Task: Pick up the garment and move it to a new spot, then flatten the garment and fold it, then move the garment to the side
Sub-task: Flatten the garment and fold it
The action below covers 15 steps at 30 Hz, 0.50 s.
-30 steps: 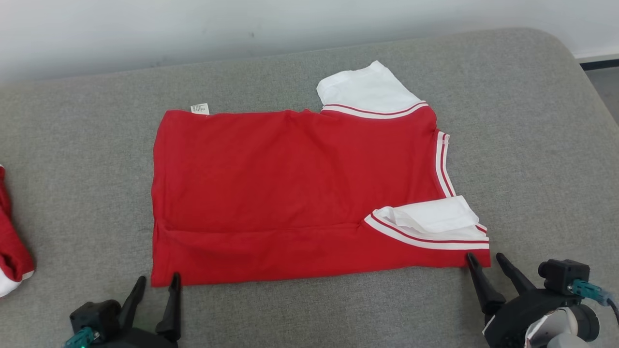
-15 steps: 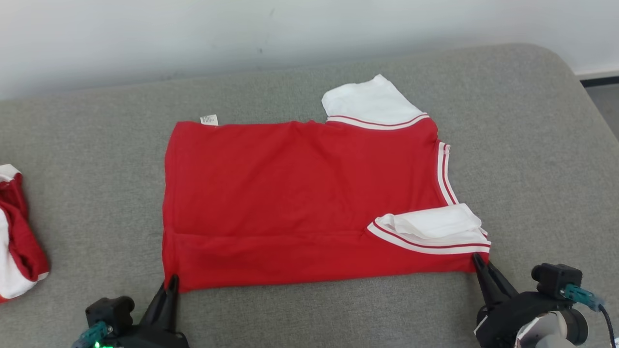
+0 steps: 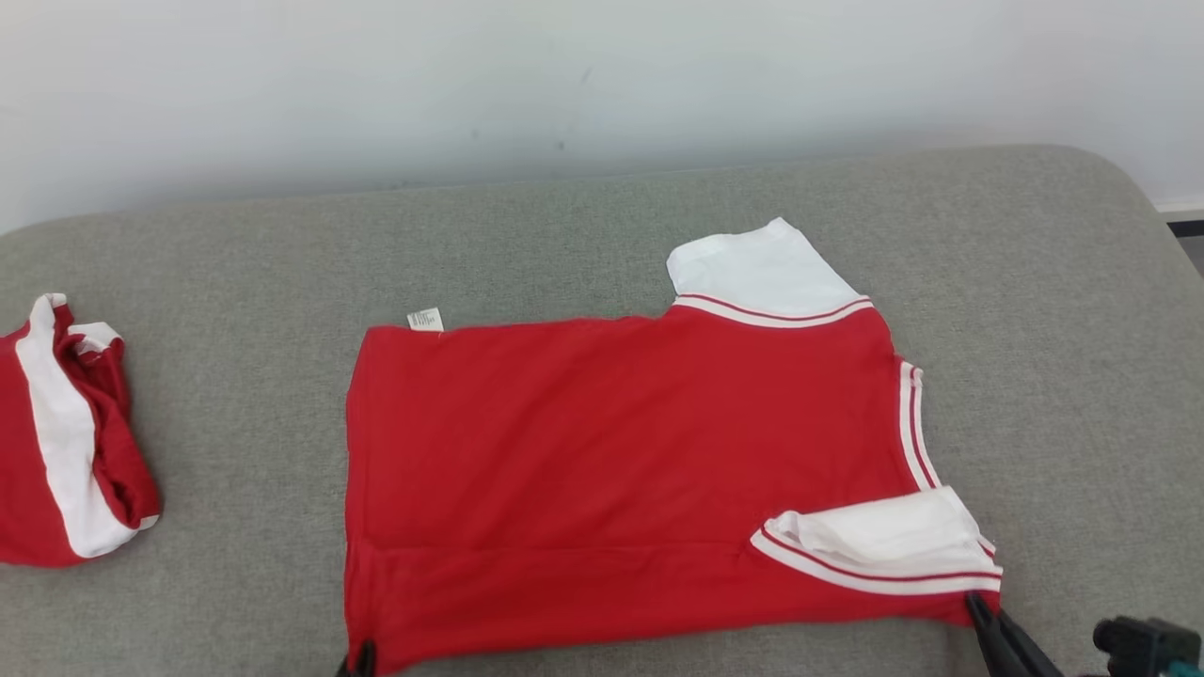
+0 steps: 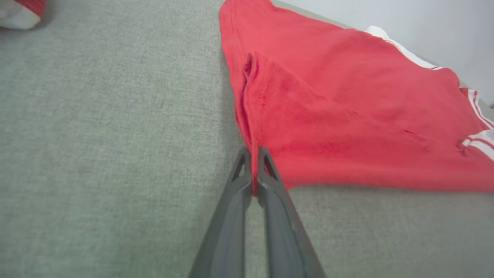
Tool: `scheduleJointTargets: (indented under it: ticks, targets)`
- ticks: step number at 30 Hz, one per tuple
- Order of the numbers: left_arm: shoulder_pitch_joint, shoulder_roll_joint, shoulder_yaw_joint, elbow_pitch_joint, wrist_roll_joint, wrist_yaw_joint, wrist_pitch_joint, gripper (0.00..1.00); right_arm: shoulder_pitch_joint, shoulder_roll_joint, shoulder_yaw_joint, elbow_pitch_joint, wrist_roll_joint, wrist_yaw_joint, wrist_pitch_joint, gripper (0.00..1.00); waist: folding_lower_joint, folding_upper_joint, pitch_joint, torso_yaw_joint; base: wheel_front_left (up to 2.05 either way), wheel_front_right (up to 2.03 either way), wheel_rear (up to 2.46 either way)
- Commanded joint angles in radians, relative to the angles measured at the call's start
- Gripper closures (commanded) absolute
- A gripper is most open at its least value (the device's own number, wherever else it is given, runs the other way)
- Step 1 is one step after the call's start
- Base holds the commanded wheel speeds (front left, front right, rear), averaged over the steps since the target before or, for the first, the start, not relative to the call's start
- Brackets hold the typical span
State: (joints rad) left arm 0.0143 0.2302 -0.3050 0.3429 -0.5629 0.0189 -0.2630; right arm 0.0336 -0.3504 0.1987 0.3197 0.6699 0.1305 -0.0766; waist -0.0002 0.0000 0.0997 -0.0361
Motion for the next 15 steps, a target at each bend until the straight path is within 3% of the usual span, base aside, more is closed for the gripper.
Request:
scheduleJointTargets:
  ticks: [1, 4, 5, 6, 7, 8, 15]
  targets:
    - [0.016, -0.003, -0.001, -0.009, 0.006, 0.01, -0.002, 1.0, 0.016, 0.005, -0.013, -0.015, -0.012, 0.0, 0.006, 1.0, 0.0002, 0.0, 0.0, 0.003, 0.0, 0.0, 0.0]
    - [0.044, -0.008, -0.003, -0.027, 0.006, 0.019, -0.001, 1.0, 0.066, 0.04, -0.056, -0.075, -0.036, 0.0, 0.045, 1.0, 0.0002, 0.0, 0.001, 0.002, 0.0, 0.0, 0.0]
    - [0.047, -0.011, -0.004, -0.028, 0.01, 0.021, -0.001, 1.0, 0.073, 0.049, -0.072, -0.088, -0.051, 0.0, 0.049, 0.87, 0.0002, 0.0, 0.001, 0.001, 0.0, 0.0, 0.0]
    - [0.046, -0.013, -0.01, -0.029, 0.016, 0.02, -0.001, 0.6, 0.077, 0.055, -0.087, -0.101, -0.074, 0.0, 0.053, 0.09, 0.0002, 0.0, -0.001, 0.001, 0.0, 0.0, 0.0]
    - [0.042, -0.016, -0.011, -0.031, 0.024, 0.02, -0.001, 0.3, 0.081, 0.066, -0.098, -0.112, -0.097, 0.0, 0.054, 0.0, 0.0002, 0.0, -0.005, 0.001, 0.0, 0.0, 0.0]
    - [0.037, -0.02, -0.004, -0.039, 0.028, 0.025, -0.001, 0.0, 0.084, 0.083, -0.109, -0.124, -0.11, 0.0, 0.058, 0.0, 0.0002, 0.0, -0.009, 0.0, 0.0, 0.0, 0.0]
    - [0.017, -0.043, 0.1, -0.143, 0.106, 0.035, -0.001, 0.0, 0.057, 0.139, -0.177, -0.234, -0.221, 0.0, 0.037, 0.0, 0.0002, 0.0, -0.044, -0.004, 0.0, 0.0, 0.0]
